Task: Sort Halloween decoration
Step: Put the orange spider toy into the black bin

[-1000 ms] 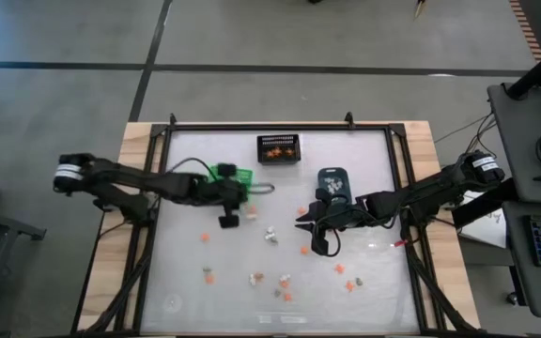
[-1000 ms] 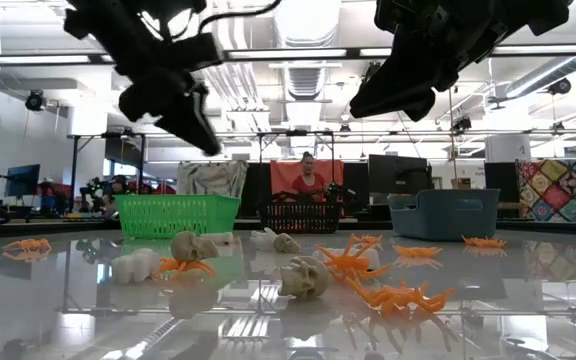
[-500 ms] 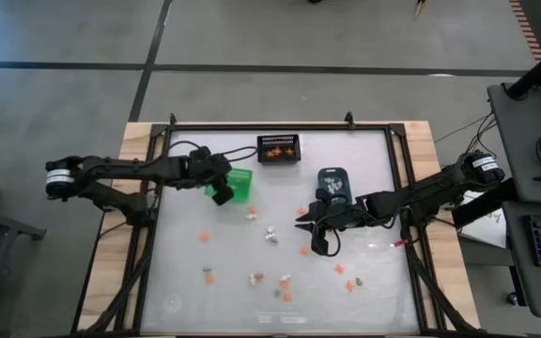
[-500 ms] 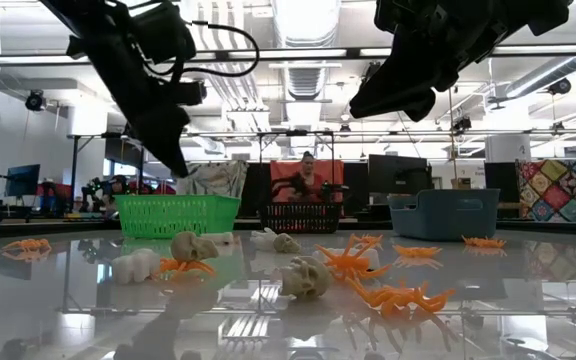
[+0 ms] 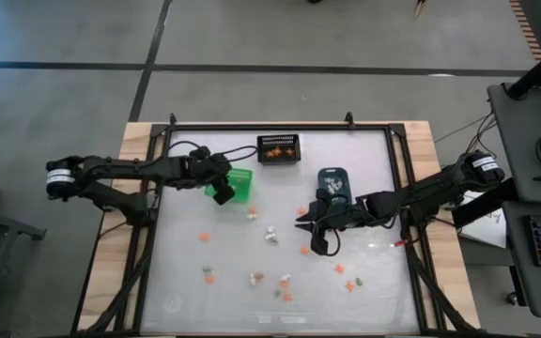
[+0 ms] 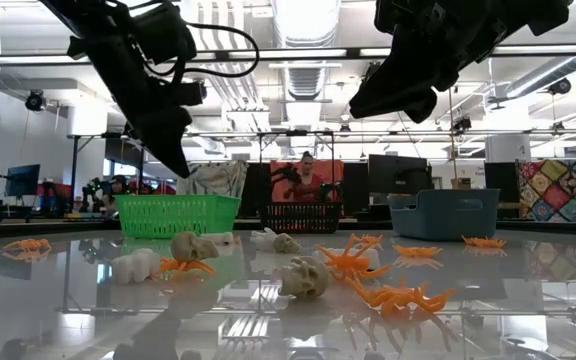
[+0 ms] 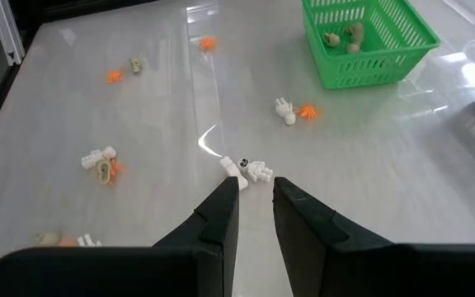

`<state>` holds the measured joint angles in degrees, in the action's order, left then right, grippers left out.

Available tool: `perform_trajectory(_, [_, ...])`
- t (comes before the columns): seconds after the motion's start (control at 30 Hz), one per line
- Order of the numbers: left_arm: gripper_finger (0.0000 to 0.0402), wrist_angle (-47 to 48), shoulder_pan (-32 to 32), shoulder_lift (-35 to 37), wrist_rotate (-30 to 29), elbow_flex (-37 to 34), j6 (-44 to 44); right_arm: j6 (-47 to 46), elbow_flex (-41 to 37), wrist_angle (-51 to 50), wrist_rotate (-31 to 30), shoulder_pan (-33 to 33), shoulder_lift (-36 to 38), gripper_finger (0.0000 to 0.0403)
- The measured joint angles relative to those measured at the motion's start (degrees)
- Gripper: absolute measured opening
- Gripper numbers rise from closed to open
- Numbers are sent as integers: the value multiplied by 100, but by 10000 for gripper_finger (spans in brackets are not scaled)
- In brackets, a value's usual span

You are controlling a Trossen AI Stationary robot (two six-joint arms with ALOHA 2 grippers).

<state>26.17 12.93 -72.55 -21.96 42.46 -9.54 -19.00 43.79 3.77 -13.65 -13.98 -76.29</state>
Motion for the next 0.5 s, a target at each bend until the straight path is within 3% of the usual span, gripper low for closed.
perform_trajectory(0.27, [141, -72, -104, 37, 2, -2, -160, -107, 21, 3, 2, 3, 0, 68])
perform_trajectory(0.5, [141, -950, -770, 50, 2, -19, -94, 188, 365, -28, 0, 101, 0, 68])
